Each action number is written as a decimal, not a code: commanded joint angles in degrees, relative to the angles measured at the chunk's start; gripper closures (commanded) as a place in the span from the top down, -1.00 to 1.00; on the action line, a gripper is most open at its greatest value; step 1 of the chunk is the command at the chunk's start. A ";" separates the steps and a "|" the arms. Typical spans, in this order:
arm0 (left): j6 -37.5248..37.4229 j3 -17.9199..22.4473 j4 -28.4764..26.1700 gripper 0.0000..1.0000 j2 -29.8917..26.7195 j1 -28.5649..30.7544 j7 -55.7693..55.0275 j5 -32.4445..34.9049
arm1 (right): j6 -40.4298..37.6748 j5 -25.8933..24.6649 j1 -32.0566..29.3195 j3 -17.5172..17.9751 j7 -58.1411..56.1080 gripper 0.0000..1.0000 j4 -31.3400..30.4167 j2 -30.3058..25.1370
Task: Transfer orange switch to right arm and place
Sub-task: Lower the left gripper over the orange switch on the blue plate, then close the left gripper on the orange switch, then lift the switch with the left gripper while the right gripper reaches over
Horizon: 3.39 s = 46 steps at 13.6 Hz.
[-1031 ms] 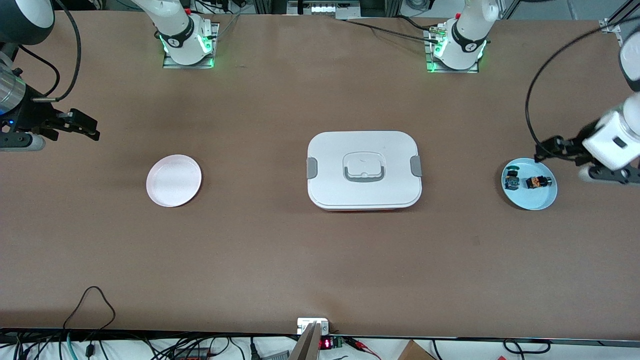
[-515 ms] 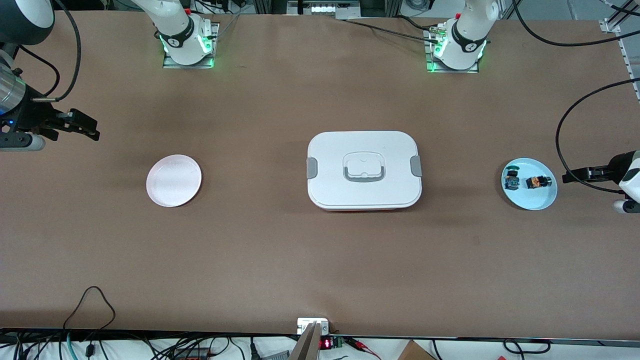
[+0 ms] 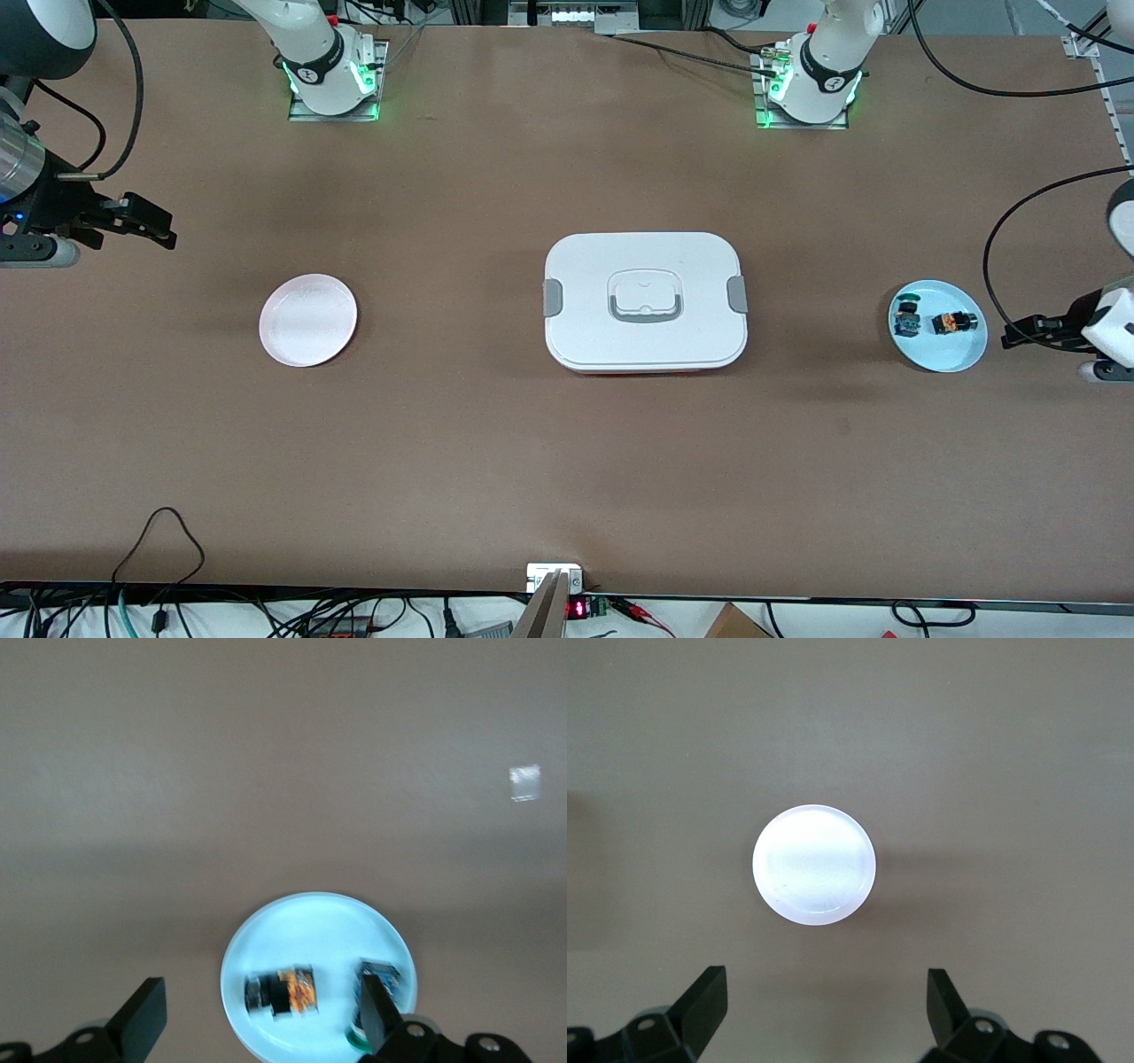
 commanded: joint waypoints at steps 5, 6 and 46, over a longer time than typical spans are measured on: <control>34.82 -0.76 -24.12 0.93 -2.59 4.44 2.58 1.02 | 0.01 0.11 0.05 0.31 0.06 1.00 2.04 -1.23; 34.84 -0.94 -25.36 0.95 -2.41 4.45 2.40 1.02 | 0.01 0.11 0.13 0.31 0.06 1.00 2.04 -1.32; -40.31 -23.93 14.88 -0.49 0.66 2.95 9.26 -17.22 | -7.19 7.39 -0.30 -0.48 0.32 1.00 4.77 -1.05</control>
